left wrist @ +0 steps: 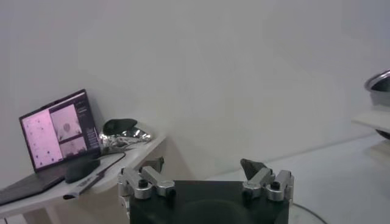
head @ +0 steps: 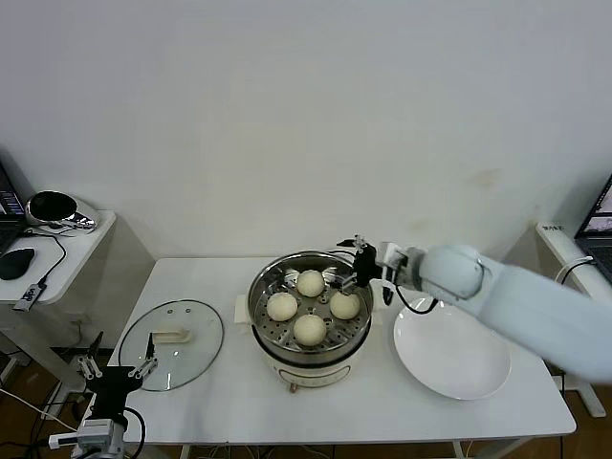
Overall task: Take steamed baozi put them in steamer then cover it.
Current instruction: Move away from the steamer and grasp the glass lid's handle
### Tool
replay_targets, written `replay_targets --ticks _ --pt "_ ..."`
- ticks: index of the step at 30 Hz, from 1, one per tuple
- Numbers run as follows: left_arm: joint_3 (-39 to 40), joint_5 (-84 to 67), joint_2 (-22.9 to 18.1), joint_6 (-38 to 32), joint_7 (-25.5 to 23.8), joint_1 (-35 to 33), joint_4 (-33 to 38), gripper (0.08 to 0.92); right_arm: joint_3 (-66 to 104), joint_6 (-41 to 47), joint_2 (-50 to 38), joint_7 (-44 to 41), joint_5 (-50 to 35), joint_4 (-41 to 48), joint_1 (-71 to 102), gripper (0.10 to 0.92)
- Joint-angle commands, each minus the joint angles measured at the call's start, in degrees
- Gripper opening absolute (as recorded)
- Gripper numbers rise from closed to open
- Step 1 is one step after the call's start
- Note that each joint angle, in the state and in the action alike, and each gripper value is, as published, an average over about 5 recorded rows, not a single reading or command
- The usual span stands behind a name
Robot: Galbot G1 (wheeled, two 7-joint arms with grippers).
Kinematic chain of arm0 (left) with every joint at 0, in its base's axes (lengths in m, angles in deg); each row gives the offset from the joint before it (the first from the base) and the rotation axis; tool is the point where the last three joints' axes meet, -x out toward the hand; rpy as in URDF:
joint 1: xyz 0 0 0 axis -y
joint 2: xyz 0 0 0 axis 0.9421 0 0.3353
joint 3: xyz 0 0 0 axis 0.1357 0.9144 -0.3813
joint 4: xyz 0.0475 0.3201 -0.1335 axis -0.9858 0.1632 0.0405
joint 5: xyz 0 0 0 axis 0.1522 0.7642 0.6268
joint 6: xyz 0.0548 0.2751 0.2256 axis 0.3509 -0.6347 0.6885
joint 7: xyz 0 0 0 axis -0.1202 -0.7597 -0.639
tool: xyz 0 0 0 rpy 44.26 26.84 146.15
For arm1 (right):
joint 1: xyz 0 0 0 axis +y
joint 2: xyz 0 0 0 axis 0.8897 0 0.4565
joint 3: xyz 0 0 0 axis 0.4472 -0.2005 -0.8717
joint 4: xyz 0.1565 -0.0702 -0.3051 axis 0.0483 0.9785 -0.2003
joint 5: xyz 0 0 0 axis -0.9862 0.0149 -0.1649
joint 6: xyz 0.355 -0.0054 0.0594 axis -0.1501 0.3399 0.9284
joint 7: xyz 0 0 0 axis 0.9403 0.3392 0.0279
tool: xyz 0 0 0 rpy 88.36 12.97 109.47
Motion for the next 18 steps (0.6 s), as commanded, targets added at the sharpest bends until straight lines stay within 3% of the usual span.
replay_targets --ticks 1,9,14,18 --pt "0.9 0.2 -0.5 -2.2 0.0 0.1 -0.2 0.823 50.6 -26.8 9.7 11.6 17.0 -1.9 48.9 0.823" --pt "3.3 3.5 -2.4 -9.5 1.2 0.9 -2.1 0.823 72.6 -35.8 30.4 7.4 23.1 -2.8 60.8 0.823" --pt "3.8 16.3 -2.7 -10.8 4.3 1.6 -5.1 0.823 82.7 -33.7 36.7 5.5 21.9 -4.9 64.9 0.823" --pt "1.8 33.7 -0.3 -8.4 2.6 1.9 -8.2 0.823 88.9 -27.7 38.7 6.4 19.6 -7.1 69.2 0.823"
